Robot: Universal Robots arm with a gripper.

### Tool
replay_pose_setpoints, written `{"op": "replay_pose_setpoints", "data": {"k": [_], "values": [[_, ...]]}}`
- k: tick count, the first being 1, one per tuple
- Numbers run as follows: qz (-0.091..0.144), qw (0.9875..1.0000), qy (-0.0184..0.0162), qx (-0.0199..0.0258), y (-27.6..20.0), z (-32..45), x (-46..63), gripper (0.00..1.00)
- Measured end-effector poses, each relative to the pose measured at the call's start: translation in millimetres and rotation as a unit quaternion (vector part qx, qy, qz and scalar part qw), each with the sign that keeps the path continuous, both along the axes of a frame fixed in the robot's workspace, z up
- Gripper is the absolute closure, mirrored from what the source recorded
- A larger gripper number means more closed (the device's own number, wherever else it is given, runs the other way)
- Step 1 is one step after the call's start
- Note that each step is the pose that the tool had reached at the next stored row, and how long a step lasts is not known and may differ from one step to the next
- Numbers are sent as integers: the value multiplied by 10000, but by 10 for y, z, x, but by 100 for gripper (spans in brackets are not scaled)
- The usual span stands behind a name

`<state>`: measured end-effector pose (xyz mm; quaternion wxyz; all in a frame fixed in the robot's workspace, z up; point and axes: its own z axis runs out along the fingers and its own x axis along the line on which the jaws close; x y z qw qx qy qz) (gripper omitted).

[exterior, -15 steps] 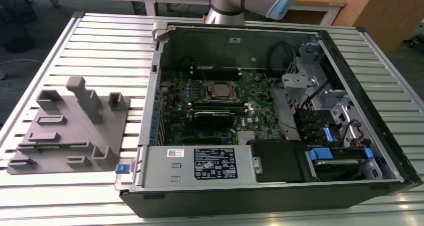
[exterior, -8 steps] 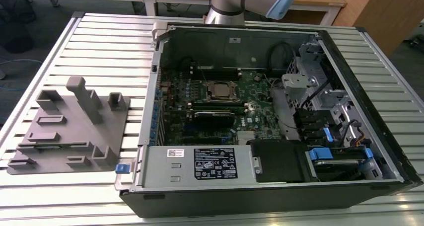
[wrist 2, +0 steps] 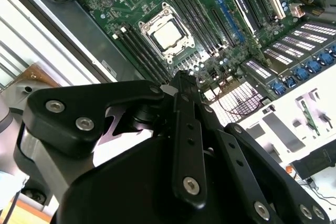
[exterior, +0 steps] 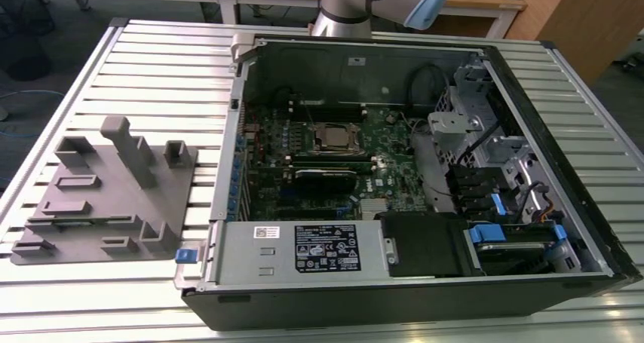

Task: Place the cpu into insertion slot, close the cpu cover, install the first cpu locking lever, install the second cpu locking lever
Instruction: 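Close the cpu cover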

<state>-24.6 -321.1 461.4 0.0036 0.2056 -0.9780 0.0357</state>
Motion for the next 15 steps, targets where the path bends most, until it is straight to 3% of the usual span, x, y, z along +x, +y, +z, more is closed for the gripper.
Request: {"op": "replay_pose_setpoints", "data": {"k": [10, 11, 15], "values": [[0, 10000, -15, 0, 0, -80, 0, 90], [0, 10000, -55, 0, 0, -250, 0, 90], [0, 10000, -60, 0, 0, -265, 0, 90]]}}
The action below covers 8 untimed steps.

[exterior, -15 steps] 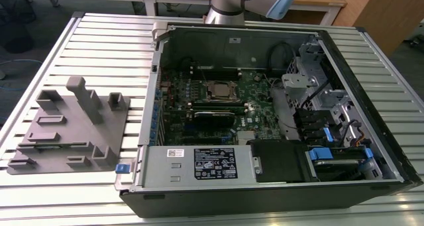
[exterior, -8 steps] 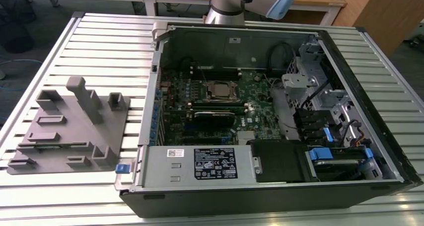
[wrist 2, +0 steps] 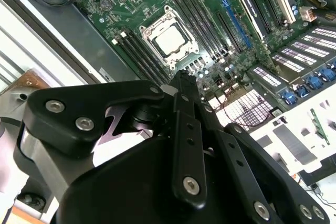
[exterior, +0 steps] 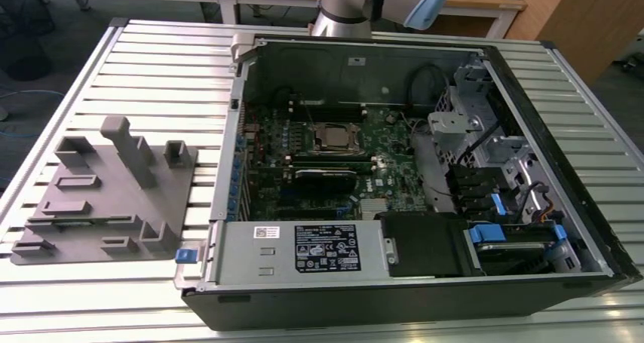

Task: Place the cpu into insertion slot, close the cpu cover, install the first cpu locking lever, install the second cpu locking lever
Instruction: 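Close the cpu cover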

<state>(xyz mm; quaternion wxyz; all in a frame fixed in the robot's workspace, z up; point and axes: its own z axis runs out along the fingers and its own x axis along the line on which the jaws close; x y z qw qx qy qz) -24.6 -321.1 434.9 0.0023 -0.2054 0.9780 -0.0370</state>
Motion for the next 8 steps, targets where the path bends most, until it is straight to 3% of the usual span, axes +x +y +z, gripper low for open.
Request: {"op": "replay_pose_setpoints", "data": {"k": [8], "values": [[0, 10000, -2, 1, 0, -15, 0, 90]]}}
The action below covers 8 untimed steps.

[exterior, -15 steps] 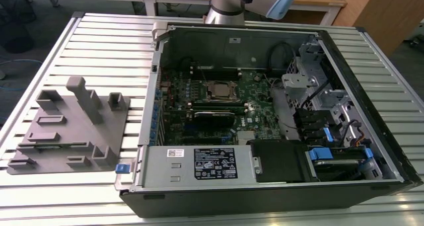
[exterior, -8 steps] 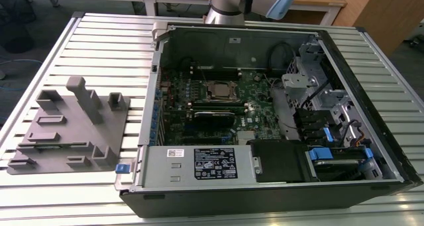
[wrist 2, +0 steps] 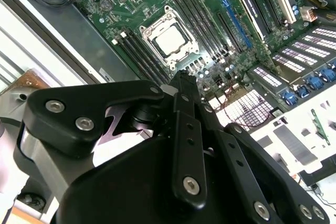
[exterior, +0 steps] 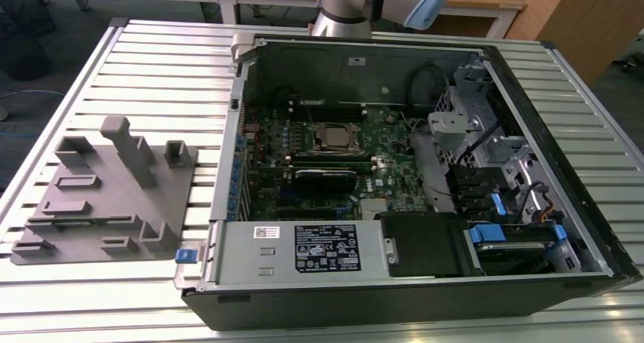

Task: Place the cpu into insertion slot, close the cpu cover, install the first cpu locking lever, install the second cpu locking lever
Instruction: 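Close the cpu cover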

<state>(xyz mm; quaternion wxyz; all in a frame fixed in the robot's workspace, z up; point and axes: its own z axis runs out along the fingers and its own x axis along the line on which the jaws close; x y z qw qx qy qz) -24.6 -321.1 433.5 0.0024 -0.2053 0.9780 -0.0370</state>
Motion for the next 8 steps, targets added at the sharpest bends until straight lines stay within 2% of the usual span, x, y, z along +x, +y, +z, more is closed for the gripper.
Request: {"op": "replay_pose_setpoints", "data": {"k": [8], "values": [[0, 10000, -30, -1, 0, -74, 0, 90]]}}
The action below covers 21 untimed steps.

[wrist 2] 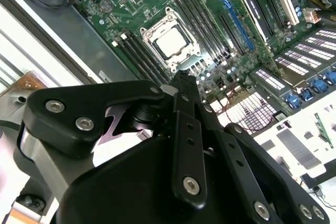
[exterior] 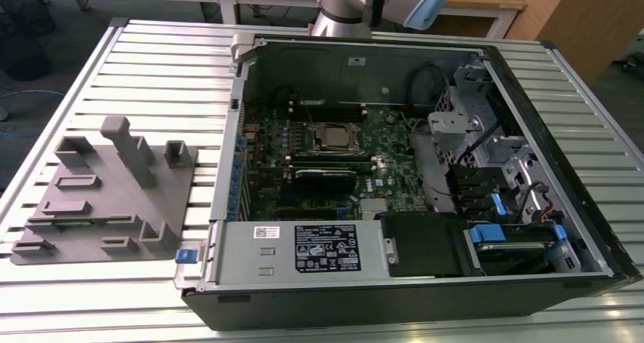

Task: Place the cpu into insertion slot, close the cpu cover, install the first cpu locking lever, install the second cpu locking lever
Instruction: 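Close the cpu cover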

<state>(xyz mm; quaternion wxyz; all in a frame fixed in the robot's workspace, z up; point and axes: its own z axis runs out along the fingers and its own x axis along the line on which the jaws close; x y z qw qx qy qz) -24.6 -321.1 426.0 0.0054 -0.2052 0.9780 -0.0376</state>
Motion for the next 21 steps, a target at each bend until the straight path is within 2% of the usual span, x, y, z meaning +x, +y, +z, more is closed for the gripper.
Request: {"op": "replay_pose_setpoints", "data": {"k": [11, 21], "values": [[0, 10000, -54, 0, 0, -114, 0, 90], [0, 10000, -80, 0, 0, -176, 0, 90]]}}
